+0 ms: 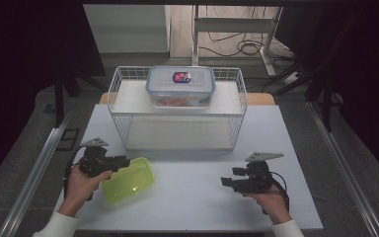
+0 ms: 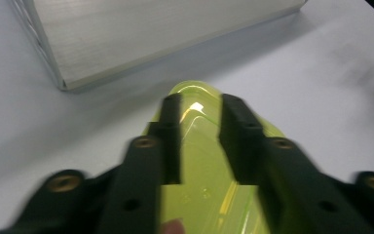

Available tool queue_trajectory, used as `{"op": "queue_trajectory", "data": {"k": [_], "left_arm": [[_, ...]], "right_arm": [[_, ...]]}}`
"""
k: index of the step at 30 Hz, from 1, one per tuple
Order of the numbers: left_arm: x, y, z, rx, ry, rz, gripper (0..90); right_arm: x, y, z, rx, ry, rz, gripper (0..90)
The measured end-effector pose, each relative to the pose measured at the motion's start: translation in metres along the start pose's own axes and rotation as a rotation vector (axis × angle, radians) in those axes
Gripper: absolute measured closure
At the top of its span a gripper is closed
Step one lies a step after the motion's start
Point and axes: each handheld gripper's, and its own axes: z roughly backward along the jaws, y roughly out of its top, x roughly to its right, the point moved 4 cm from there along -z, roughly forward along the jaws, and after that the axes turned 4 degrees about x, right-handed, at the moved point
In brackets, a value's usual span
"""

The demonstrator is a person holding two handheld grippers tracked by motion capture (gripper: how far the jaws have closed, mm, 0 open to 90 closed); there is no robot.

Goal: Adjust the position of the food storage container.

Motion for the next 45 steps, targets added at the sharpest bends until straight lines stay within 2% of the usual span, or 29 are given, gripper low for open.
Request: {"op": "queue_trajectory", "data": {"k": [2, 5, 12, 17, 20, 27, 32, 37, 40, 45], "left_arm": [[-0.003, 0.003, -0.005, -0.018, 0.016, -0.012, 85.4], [-0.008, 0.008, -0.010, -0.034, 0.026, -0.017, 89.1], [-0.019, 0.015, -0.027, -0.089, 0.054, -0.022, 89.6], [-0.019, 0.018, -0.043, -0.143, 0.046, -0.033, 89.6], [-0.020, 0.018, -0.047, -0.150, 0.064, -0.022, 89.8], [-0.018, 0.017, -0.051, -0.154, 0.039, -0.008, 89.8], [-0.005, 0.014, -0.055, -0.179, 0.007, -0.043, 89.8], [0.007, 0.012, -0.055, -0.187, -0.013, -0.074, 89.7], [0.006, 0.013, -0.051, -0.179, -0.003, -0.076, 89.6], [0.001, 0.011, -0.017, -0.113, 0.027, -0.084, 89.6]], "right_arm": [[0.001, -0.001, -0.001, -0.002, -0.004, 0.002, 32.4], [0.001, -0.001, -0.001, -0.001, -0.005, 0.000, 32.3], [0.002, -0.002, -0.003, -0.009, -0.007, -0.002, 31.9], [0.002, -0.003, -0.004, -0.017, -0.008, -0.004, 31.7], [0.002, -0.003, -0.004, -0.015, -0.007, -0.005, 31.7], [0.002, -0.003, -0.004, -0.016, -0.007, -0.005, 31.6], [0.002, -0.003, -0.003, -0.015, -0.006, -0.006, 31.6], [0.002, -0.003, -0.003, -0.017, -0.006, -0.006, 31.6], [0.002, -0.003, -0.003, -0.016, -0.006, -0.006, 31.6], [0.002, -0.004, -0.002, -0.011, -0.005, -0.007, 31.6]]}}
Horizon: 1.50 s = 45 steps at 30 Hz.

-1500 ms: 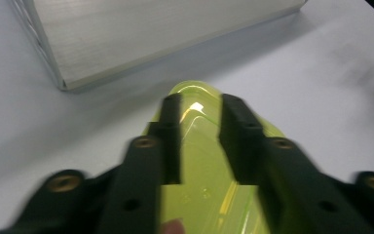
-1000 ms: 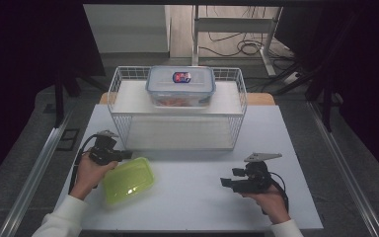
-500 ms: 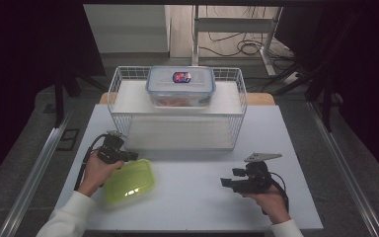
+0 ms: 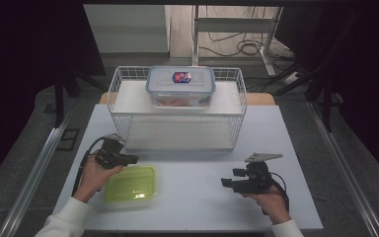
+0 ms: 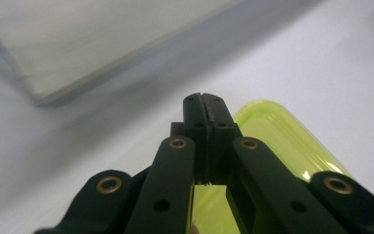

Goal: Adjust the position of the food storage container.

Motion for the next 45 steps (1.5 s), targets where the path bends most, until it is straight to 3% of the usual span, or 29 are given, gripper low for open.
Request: {"op": "queue_trajectory", "data": {"k": [2, 5, 8, 12, 16, 22, 40, 45], "left_arm": [[-0.002, -0.007, 0.016, 0.030, -0.008, 0.023, 89.6], [-0.014, -0.030, 0.044, 0.067, 0.056, 0.069, 89.7], [-0.027, -0.056, 0.062, 0.060, 0.087, 0.125, 89.6], [-0.035, -0.091, 0.069, 0.034, 0.104, 0.190, 89.4], [-0.037, -0.110, 0.058, 0.000, 0.085, 0.223, 89.2], [-0.029, -0.107, 0.037, -0.028, 0.031, 0.210, 89.3], [0.001, -0.077, -0.003, -0.069, -0.025, 0.149, 89.3], [0.017, -0.069, -0.012, -0.081, -0.058, 0.113, 89.3]], "right_arm": [[0.001, 0.000, 0.001, 0.000, 0.000, -0.001, 31.6], [0.001, 0.000, 0.002, 0.006, -0.001, -0.006, 31.6], [0.001, 0.001, 0.003, 0.011, 0.001, -0.006, 31.6], [0.001, 0.001, 0.002, 0.009, 0.002, -0.006, 31.6], [0.001, 0.000, 0.000, 0.001, 0.000, -0.007, 31.6], [0.000, -0.001, -0.001, -0.002, 0.001, -0.006, 31.6], [0.002, -0.001, 0.001, 0.003, -0.002, -0.007, 31.5], [0.002, -0.001, 0.001, 0.005, -0.004, -0.009, 31.4]]}}
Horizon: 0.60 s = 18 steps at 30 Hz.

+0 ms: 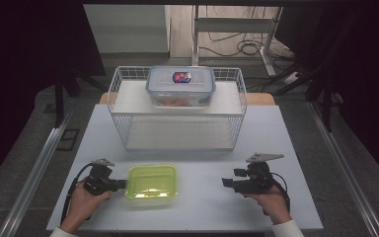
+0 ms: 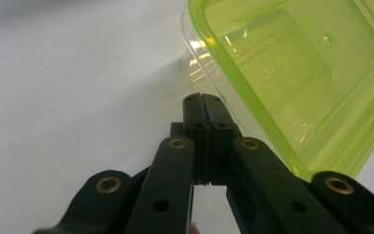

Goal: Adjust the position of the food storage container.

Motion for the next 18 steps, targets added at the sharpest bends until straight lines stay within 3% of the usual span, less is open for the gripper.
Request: {"op": "queue_trajectory", "data": {"k": [18], "left_arm": [[0.043, 0.022, -0.040, -0.015, -0.070, -0.063, 89.2]], "right_arm": [[0.001, -0.001, -0.001, -0.004, -0.006, 0.001, 31.5]]}}
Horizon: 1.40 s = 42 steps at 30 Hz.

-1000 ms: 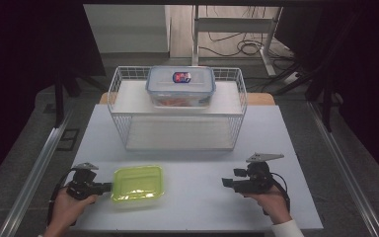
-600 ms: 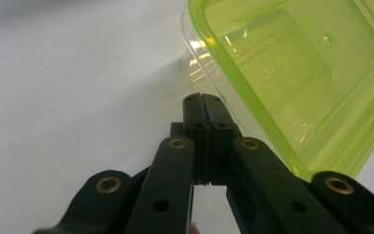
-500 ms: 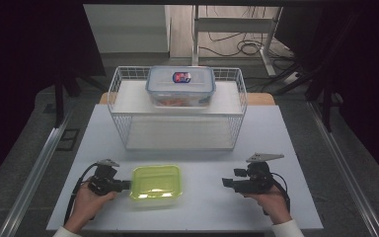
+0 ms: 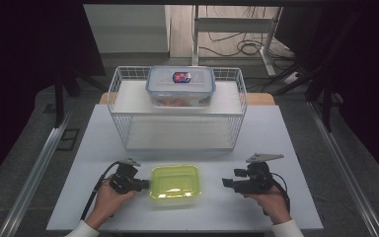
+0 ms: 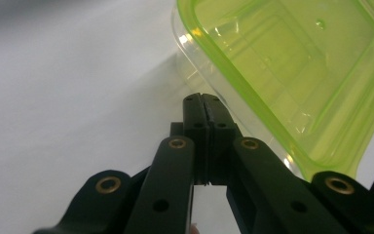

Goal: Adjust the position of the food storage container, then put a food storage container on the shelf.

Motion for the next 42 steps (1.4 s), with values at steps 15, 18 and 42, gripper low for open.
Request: {"op": "queue_trajectory", "data": {"k": [15, 18, 42], "left_arm": [[-0.005, -0.002, 0.014, 0.084, 0.039, 0.010, 74.3], [-0.001, -0.003, 0.027, 0.132, 0.056, 0.014, 56.8], [0.011, 0.002, 0.038, 0.219, -0.020, 0.124, 21.5]], "right_arm": [[-0.001, -0.001, 0.000, -0.003, 0.005, 0.003, 31.5], [-0.001, -0.001, 0.000, -0.004, 0.007, 0.003, 31.5], [-0.013, -0.004, -0.013, 0.001, 0.090, -0.009, 29.3]]}}
